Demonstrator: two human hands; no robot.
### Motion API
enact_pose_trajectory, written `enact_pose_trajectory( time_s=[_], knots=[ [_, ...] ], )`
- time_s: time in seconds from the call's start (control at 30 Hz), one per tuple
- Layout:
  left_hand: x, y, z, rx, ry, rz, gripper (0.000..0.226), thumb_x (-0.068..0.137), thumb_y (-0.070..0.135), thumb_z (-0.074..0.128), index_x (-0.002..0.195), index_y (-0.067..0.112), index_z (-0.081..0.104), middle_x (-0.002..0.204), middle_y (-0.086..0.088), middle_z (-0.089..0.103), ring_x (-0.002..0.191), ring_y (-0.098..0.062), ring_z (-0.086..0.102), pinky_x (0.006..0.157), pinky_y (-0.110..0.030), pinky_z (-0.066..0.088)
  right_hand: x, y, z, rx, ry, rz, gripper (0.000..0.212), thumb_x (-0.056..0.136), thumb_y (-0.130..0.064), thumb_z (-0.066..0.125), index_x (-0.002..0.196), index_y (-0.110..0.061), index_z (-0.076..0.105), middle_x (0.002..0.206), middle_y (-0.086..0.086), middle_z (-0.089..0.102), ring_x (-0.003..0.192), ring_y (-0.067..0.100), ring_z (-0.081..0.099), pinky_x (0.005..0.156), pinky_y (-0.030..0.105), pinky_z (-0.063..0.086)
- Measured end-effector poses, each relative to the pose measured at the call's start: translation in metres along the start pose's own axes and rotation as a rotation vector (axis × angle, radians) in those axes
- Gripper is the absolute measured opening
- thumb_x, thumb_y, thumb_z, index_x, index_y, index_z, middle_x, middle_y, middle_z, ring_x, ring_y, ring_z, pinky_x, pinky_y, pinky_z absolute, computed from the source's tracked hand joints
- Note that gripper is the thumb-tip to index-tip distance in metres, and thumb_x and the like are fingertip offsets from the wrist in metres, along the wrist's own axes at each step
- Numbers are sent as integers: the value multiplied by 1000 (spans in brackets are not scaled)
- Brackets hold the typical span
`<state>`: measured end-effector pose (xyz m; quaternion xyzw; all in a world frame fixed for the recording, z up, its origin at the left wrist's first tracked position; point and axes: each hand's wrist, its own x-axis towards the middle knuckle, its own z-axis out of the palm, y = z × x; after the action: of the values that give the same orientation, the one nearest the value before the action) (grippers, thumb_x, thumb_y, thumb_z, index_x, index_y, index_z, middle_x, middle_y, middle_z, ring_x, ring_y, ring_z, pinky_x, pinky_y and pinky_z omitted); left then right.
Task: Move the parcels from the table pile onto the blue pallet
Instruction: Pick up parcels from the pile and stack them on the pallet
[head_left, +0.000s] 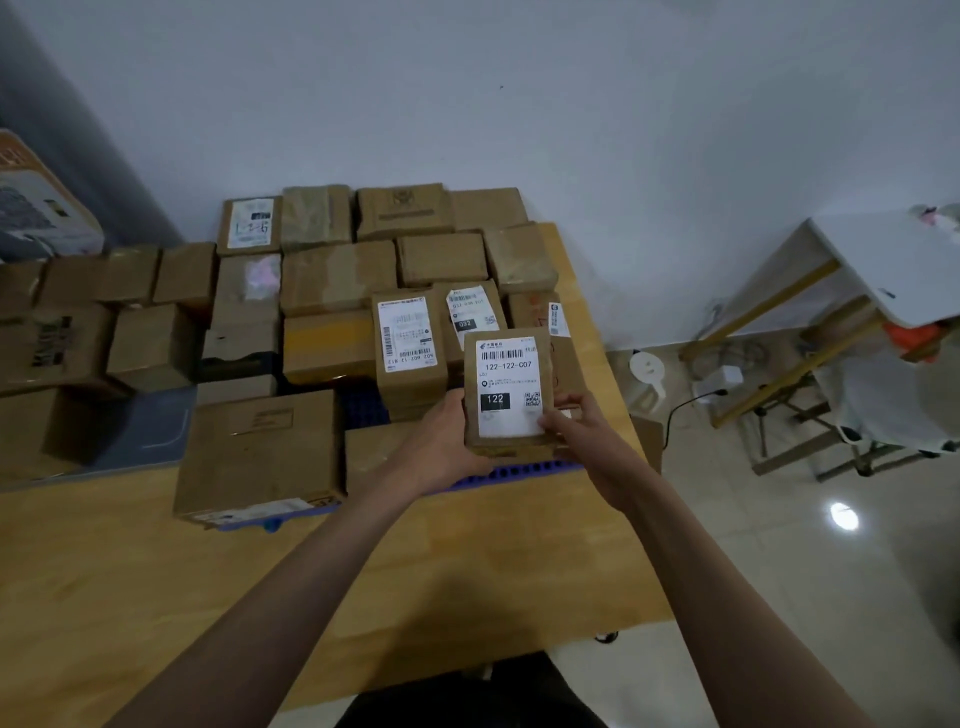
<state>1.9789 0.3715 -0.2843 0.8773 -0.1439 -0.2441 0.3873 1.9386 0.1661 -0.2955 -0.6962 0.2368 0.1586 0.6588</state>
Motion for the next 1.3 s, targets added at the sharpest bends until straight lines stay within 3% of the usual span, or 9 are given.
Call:
enact_pose_trajectory(
  time_s=[0.13,0.23,0.33,0.43,0.6,0.83,1.13,1.3],
  knots=[
    [23,2,-1,47,-41,-103,96,70,25,84,148,19,29,134,2,51,105,-13,55,86,-33,53,29,-19,-26,-60,-27,-39,48,82,-13,75,119,-18,45,117,8,63,98,24,65,84,44,55],
    [37,6,-7,151,-33,-150,84,76,26,80,146,12,35,133,-5,53,111,-21,56,91,-38,51,52,-34,-40,-211,-60,-160,55,73,-6,80,116,-21,48,115,2,57,101,22,61,70,28,57],
    [46,4,-15,222,55,-199,49,81,18,73,123,11,50,111,-7,62,97,-23,61,77,-37,54,81,-43,-47,-631,-29,-311,64,65,-12,84,116,-28,48,116,-3,51,106,23,52,80,37,53],
    [49,2,-20,259,121,-268,46,82,15,72,120,13,46,111,-6,58,95,-22,59,74,-38,53,101,-45,-47,-887,-68,-385,71,63,-19,84,119,-36,43,121,-7,40,116,23,38,87,33,35],
    [59,-1,-19,389,179,-305,49,82,18,73,122,10,47,125,-9,46,108,-25,51,81,-39,51,118,-42,-40,-974,-131,-460,71,66,-16,80,124,-35,43,136,-1,38,125,27,31,100,39,34],
    [72,-6,-14,583,99,-322,55,82,22,73,129,9,47,136,-9,38,115,-29,48,80,-37,49,131,-45,-40,-1077,-211,-505,72,69,-11,78,127,-35,41,138,0,35,128,24,26,105,43,36],
    [73,-24,-13,614,91,-260,69,80,20,73,141,14,42,144,-2,33,118,-27,50,83,-39,53,135,-43,-22,-1289,-211,-582,74,72,-14,78,131,-36,40,136,2,32,130,26,25,91,46,52],
    [72,-32,-12,596,106,-226,73,78,20,74,142,18,41,146,0,32,120,-25,49,86,-38,53,137,-38,-3,-1351,-183,-610,64,80,-14,73,131,-35,42,135,5,33,128,27,28,88,44,53]
  ],
)
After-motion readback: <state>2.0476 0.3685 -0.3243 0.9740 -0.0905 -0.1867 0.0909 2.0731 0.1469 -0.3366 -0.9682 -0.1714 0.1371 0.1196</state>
